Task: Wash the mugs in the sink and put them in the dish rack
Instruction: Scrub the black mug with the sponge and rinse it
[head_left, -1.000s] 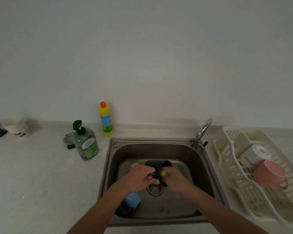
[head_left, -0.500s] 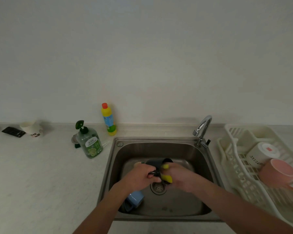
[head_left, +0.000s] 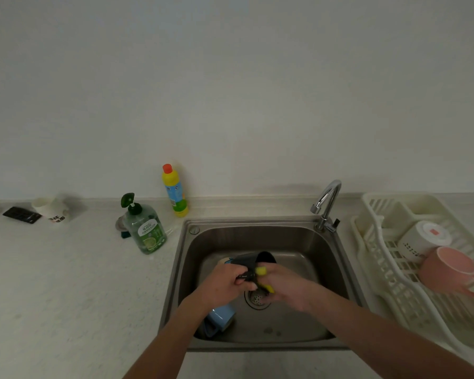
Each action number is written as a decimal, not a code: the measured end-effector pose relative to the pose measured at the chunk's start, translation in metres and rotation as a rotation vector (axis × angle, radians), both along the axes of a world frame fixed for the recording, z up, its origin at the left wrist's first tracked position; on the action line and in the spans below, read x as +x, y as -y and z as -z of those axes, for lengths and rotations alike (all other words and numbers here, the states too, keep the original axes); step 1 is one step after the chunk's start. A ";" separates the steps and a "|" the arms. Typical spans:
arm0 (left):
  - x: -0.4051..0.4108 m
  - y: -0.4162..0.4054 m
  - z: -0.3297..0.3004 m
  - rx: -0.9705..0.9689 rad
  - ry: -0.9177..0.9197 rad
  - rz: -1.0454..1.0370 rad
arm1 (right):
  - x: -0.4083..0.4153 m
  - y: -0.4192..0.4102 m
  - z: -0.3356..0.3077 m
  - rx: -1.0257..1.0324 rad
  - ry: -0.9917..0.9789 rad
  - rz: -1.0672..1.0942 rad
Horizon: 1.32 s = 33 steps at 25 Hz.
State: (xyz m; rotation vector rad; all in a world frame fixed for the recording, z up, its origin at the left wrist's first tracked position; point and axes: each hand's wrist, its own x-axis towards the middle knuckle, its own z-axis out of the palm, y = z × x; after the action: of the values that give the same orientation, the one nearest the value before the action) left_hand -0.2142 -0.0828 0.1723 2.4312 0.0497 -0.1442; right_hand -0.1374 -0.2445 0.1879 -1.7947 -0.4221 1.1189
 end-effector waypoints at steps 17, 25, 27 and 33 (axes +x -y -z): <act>0.002 0.001 0.015 0.033 -0.050 0.015 | 0.023 0.009 0.010 -0.508 1.026 -0.805; 0.006 0.000 0.015 -0.006 -0.081 0.018 | 0.014 0.015 0.034 -0.210 0.537 -0.415; 0.003 0.005 0.018 0.015 -0.128 0.070 | 0.019 0.021 0.043 -0.557 0.937 -0.842; 0.008 0.001 0.020 -0.017 -0.085 0.042 | 0.008 -0.011 0.036 -0.177 0.027 0.087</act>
State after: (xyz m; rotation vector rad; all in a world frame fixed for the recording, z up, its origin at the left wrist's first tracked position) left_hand -0.2058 -0.0836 0.1524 2.4091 0.0347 -0.2658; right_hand -0.1294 -0.2336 0.1514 -1.9649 -0.2647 1.1013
